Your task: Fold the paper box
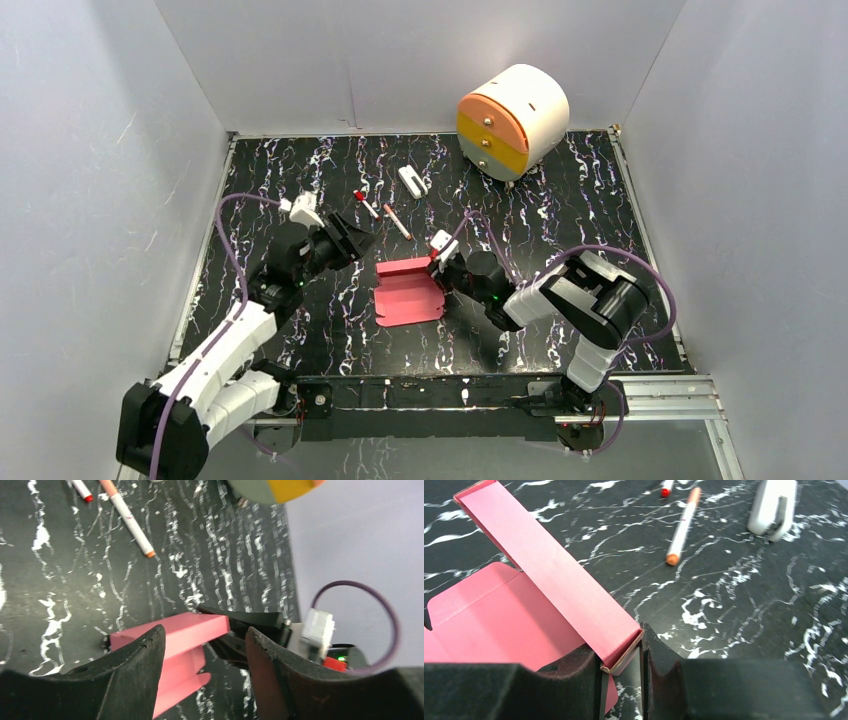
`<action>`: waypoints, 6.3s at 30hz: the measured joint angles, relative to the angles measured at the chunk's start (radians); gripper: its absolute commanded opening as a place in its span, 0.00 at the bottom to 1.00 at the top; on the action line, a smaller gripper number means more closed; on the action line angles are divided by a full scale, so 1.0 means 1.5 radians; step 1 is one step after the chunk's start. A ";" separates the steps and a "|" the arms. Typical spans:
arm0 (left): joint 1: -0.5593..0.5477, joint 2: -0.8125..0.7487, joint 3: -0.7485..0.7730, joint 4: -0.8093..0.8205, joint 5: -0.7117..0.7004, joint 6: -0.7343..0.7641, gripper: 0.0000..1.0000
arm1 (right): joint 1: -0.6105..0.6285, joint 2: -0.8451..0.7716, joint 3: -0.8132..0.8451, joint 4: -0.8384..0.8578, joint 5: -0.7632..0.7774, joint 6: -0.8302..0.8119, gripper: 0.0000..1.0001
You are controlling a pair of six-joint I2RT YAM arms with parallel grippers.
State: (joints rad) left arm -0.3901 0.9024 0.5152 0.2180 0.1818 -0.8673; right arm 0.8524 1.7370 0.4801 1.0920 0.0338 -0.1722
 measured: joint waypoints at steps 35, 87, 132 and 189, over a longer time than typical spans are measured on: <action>-0.044 0.315 0.063 0.000 0.203 0.100 0.45 | -0.004 0.047 0.054 -0.031 -0.200 -0.027 0.13; -0.069 0.357 0.040 0.117 0.179 0.049 0.31 | -0.022 0.057 -0.024 0.094 -0.179 0.039 0.18; -0.066 0.391 0.034 0.174 0.180 -0.005 0.27 | -0.008 0.092 -0.024 0.204 -0.132 0.063 0.32; -0.075 0.381 0.059 0.125 0.137 0.024 0.25 | 0.055 0.135 -0.046 0.256 0.053 0.025 0.32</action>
State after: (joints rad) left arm -0.5026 1.4738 0.6033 0.4057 0.3870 -0.8307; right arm 0.9352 1.9400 0.4114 1.4754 0.1135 -0.1345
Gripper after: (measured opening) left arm 0.254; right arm 0.326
